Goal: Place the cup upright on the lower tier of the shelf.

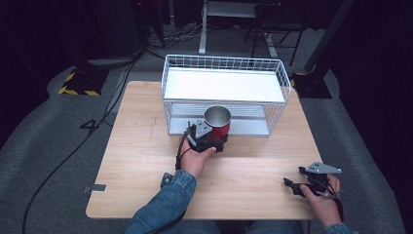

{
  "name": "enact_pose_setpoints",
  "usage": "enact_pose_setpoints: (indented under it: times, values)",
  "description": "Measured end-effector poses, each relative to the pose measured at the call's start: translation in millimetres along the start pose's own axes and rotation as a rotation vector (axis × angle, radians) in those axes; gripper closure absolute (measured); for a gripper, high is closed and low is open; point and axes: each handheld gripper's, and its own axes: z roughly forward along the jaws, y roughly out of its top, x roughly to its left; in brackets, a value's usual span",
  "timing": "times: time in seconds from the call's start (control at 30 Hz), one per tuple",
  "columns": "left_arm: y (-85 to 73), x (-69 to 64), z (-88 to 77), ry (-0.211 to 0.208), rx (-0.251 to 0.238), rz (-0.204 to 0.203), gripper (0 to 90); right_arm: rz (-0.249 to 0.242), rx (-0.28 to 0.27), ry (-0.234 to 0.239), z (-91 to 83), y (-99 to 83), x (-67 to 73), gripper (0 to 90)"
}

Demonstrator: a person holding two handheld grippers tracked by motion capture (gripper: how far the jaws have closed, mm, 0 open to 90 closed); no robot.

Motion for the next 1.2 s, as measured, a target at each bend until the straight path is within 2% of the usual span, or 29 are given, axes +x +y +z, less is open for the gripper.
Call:
enact_pose_setpoints:
  times: [0.2,0.27,0.43,0.6,0.67,0.77,0.87,0.97,1.1,1.2]
  values:
    - [0.5,4.0,14.3,0.016,0.003,0.013,16.6,0.0,0.0,0.0,0.0,0.0,0.1,16.3]
    - [0.0,6.4,21.9,0.036,-0.001,-0.009,16.7,0.0,0.0,0.0,0.0,0.1,0.0,16.3]
    - [2.0,11.0,33.0,0.063,-0.002,-0.012,16.6,0.001,-0.001,0.001,0.4,0.3,0.0,16.2]
    - [8.1,16.8,47.7,0.084,-0.015,-0.032,16.6,0.0,-0.001,0.001,0.4,0.3,0.0,16.2]
    - [9.0,17.8,50.2,0.084,-0.019,-0.034,16.6,0.001,-0.001,0.001,0.4,0.3,0.0,16.2]
    - [10.6,20.7,57.4,0.08,-0.028,-0.062,16.6,0.0,-0.001,0.001,0.4,0.3,0.0,16.2]
    - [11.2,22.6,67.8,0.091,-0.027,-0.037,16.6,0.0,-0.001,0.001,0.4,0.3,0.0,16.2]
    - [11.6,23.9,73.0,0.096,-0.029,-0.032,16.6,0.0,-0.001,0.001,0.4,0.3,-0.1,16.2]
    - [12.0,25.9,81.4,0.11,-0.034,-0.057,16.5,0.0,-0.001,0.002,0.4,0.3,0.0,16.2]
    - [11.2,27.6,85.0,0.124,-0.034,-0.057,16.5,0.0,-0.001,0.001,0.4,0.3,-0.1,16.2]
